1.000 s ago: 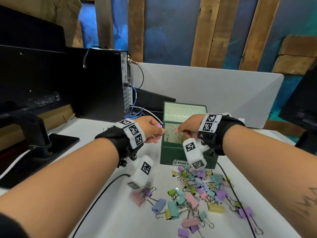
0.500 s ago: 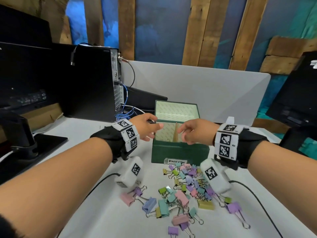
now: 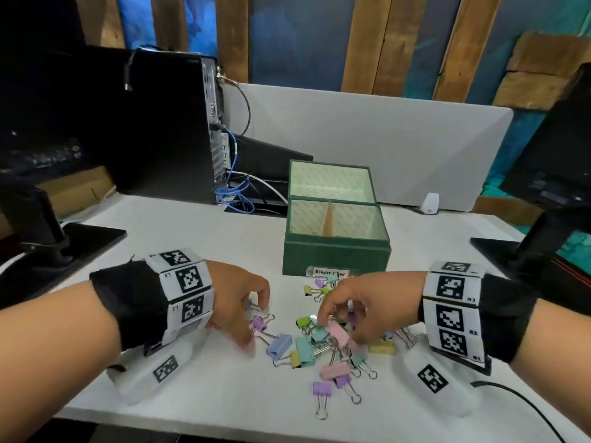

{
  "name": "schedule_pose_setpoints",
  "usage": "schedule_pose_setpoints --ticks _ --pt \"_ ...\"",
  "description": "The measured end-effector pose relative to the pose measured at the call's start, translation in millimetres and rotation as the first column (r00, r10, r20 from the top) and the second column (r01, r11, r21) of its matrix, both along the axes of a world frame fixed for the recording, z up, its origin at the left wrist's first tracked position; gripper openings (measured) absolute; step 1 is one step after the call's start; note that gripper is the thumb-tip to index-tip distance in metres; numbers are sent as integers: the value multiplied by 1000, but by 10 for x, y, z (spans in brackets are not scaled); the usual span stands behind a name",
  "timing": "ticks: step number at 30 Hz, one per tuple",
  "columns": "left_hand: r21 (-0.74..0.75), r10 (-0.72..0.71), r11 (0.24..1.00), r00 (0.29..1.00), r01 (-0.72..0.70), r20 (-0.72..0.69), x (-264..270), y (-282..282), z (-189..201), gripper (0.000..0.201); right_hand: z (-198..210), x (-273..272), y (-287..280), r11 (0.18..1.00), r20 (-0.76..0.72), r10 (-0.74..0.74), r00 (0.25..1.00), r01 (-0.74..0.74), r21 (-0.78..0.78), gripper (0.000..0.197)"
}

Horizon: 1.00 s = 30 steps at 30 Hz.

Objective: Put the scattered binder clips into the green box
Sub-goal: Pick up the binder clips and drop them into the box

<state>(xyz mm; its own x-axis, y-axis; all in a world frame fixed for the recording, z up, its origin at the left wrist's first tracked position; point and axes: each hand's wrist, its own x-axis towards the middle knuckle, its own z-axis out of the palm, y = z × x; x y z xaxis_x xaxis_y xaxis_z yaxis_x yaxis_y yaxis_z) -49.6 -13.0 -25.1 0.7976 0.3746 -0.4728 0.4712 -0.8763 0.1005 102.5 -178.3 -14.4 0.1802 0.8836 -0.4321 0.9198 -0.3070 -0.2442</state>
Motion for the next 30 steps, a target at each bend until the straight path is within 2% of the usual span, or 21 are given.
schedule_pose_setpoints --ticks 3,6,14,19,24,27,30 --pt "50 -36 998 999 37 -33 3 -15 -79 63 -87 -63 -12 1000 92 0 996 -1 13 53" --pt "65 -59 996 998 60 -11 34 -23 -176 56 -149 -100 -3 1000 155 -13 988 10 23 54" --pt "34 -63 998 989 59 134 185 -10 -230 38 -215 -54 87 993 88 -88 992 80 91 45" --pt "53 -57 997 984 49 171 215 16 -234 44 -225 6 90 982 60 -133 989 123 145 35" --pt "30 -66 998 974 61 216 202 7 -207 45 -210 49 72 979 105 -143 984 125 161 27" --pt "14 -78 997 956 77 282 205 -7 -190 47 -161 82 87 984 146 -120 982 99 147 20" --pt "4 -57 998 932 59 357 193 -8 -174 47 -43 122 107 984 112 -137 984 123 126 15"
